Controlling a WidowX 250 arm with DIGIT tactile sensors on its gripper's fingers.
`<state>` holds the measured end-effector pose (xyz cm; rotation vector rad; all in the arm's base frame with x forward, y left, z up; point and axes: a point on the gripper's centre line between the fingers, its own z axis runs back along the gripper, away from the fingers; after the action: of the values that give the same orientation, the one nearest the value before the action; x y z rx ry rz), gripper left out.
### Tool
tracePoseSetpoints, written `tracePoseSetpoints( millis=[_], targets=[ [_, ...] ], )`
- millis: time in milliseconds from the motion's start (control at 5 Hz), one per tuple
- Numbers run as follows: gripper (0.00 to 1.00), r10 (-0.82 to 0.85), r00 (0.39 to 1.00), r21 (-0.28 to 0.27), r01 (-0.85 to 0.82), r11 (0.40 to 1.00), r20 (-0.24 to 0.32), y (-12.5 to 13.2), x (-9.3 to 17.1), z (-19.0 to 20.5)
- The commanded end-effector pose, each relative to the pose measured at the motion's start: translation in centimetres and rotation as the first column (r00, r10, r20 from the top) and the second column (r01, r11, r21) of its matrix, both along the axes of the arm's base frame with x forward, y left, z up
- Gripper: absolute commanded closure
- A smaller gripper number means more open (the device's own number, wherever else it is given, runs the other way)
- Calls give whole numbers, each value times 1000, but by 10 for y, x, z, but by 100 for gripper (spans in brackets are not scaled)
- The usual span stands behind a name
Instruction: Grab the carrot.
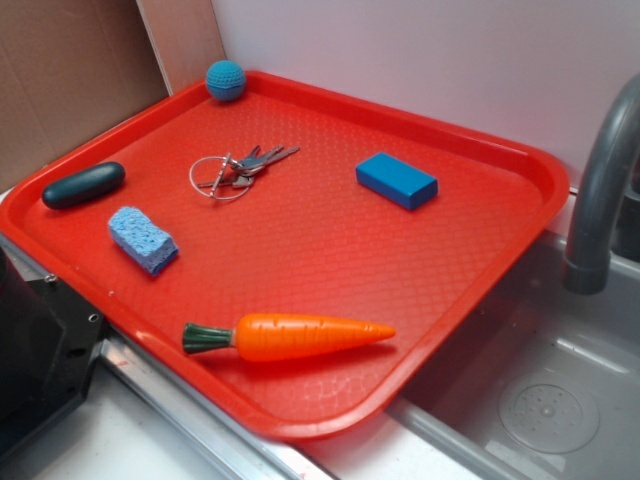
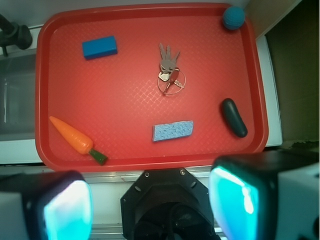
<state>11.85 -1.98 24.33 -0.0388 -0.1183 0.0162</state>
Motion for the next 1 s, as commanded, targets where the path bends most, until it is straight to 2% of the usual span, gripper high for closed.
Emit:
tracePoseSetpoints(
  millis=[0, 200, 400, 600, 800],
  targets=[
    [0, 0, 1000, 0, 0, 1000, 0, 0, 0, 0],
    [0, -143, 990, -31, 142, 989, -8, -37, 2, -3],
    [0, -383, 924, -36, 383, 923, 0, -87, -29, -4],
    [0, -597, 802, -37, 596, 802, -9, -128, -59, -13],
    [0, -597, 802, -37, 596, 802, -9, -128, -59, -13]
  ],
)
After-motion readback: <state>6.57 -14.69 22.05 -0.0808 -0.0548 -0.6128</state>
